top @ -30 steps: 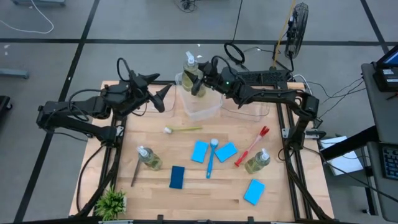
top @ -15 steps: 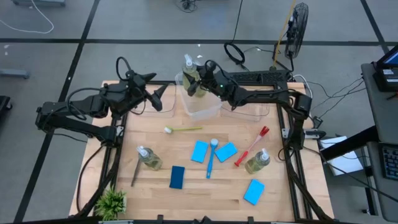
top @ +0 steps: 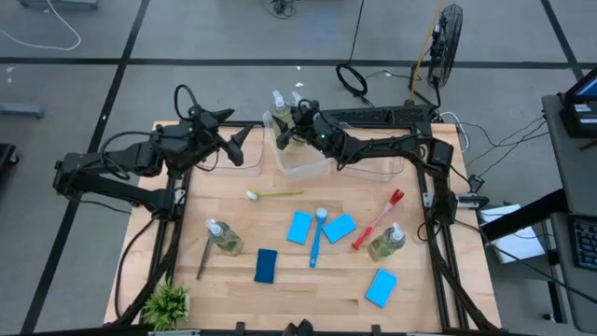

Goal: Pick & Place Kitchen Sink Supplies
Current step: Put the yellow dish soap into the white bin

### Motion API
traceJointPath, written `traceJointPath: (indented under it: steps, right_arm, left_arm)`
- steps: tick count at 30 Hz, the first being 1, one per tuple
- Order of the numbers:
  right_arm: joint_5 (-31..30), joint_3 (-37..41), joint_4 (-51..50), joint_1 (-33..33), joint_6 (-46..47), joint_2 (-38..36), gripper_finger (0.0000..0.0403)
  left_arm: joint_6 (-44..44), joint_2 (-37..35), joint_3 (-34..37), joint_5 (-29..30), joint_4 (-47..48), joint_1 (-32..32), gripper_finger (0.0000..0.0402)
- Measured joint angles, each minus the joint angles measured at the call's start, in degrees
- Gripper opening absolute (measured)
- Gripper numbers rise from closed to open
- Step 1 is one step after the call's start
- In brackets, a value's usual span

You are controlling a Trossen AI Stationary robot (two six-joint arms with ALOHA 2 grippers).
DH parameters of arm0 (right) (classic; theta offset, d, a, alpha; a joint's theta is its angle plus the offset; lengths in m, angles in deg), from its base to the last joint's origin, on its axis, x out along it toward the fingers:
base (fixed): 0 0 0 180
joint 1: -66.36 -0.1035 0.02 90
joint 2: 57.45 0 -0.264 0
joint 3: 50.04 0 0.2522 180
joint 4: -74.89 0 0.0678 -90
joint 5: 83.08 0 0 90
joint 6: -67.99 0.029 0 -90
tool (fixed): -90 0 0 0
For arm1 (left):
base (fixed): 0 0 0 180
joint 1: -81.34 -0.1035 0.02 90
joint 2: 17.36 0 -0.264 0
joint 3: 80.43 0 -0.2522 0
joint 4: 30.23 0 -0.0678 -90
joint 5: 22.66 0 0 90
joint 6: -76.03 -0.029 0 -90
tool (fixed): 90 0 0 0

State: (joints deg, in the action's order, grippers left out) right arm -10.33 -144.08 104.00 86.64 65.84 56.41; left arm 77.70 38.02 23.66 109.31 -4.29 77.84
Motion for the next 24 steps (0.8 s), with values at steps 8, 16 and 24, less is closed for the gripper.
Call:
traceJointPath:
  steps: [8,16,24]
  right_arm:
    - [-1.7,-0.1,-0.4,0.5,0.9,1.4,0.0207]
    - [-2.2,0.0,-2.4,0.8,1.9,1.4,0.0207]
    - [-2.0,0.0,-3.5,0.8,2.6,4.1,0.0207]
  left_arm:
    - [0.1,0.0,0.0,-0.1,0.1,0.0,0.0301]
    - [0.1,0.0,0.0,-0.1,0.1,0.0,0.0315]
    - [0.1,0.0,0.0,-0.1,0.1,0.0,0.0322]
